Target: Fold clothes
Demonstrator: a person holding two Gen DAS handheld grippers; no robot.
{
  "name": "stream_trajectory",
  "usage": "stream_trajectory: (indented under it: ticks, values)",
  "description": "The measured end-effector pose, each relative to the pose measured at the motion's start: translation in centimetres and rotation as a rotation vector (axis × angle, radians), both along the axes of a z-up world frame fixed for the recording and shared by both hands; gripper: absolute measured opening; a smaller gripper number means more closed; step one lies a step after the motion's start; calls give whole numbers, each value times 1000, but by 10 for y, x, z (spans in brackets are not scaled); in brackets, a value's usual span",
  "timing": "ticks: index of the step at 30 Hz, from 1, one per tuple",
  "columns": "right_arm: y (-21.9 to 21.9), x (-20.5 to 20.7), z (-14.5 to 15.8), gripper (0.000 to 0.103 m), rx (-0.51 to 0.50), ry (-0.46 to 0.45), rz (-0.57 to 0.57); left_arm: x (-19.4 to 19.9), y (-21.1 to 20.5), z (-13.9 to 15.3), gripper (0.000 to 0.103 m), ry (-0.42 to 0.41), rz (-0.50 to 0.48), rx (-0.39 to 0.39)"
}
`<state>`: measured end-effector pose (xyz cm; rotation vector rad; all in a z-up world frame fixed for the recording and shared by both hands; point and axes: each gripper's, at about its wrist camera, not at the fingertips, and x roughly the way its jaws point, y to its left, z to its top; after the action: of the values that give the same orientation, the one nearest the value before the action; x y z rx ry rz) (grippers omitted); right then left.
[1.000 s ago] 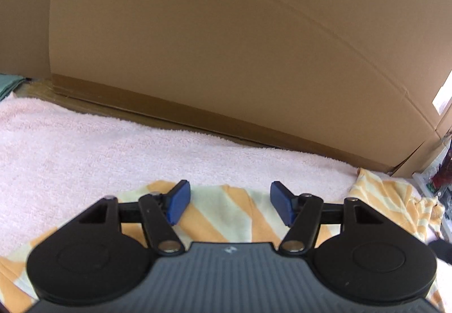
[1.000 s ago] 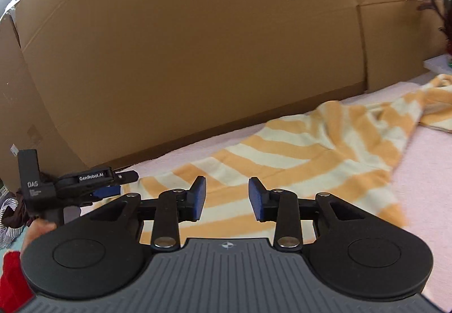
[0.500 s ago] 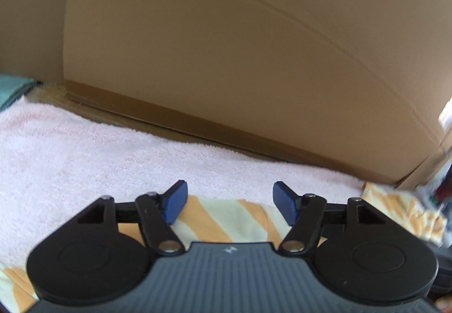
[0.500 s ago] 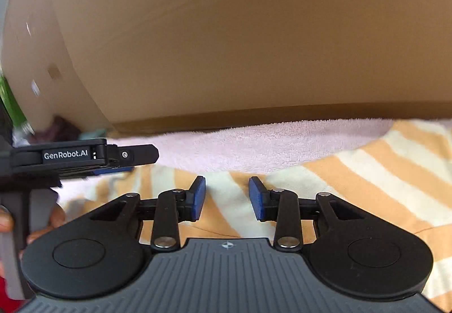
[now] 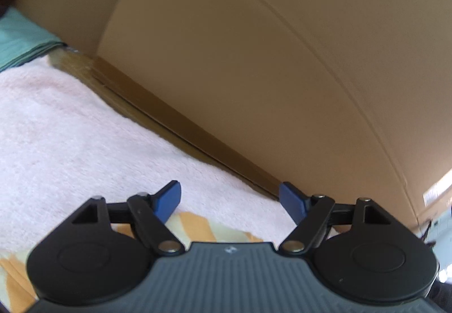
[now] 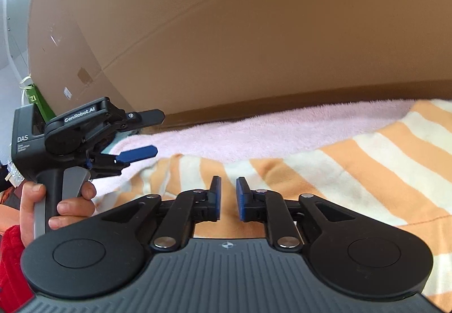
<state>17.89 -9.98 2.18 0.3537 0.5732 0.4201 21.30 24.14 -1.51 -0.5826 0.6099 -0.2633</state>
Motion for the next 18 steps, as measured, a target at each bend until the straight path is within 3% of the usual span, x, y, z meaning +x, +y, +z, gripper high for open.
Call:
stream_trajectory:
  ticks: [3,5,7,10,11,13,14,18]
  values:
    - [14,3,4,37,-56,-49,-9,-2,-2,4,80,-7,12,33]
    - [25,4,11,43,-103,-79,-6,-3,-4,6,87,-12,19,55]
    - [45,9,18,56,-190,-117,38,-4,-5,9,89,-17,27,77]
    - [79,24,16,58,-381,-149,100,-5,-4,13,95,-36,41,100]
    - [89,30,13,55,-432,-143,122,-5,-3,15,96,-45,47,105]
    - [99,37,8,15,-466,-109,176,-4,-1,18,98,-65,58,116]
    - [101,36,10,7,-455,-116,183,-4,1,19,98,-67,68,114]
    - [96,6,29,5,-447,-229,144,-2,13,20,98,-53,128,103]
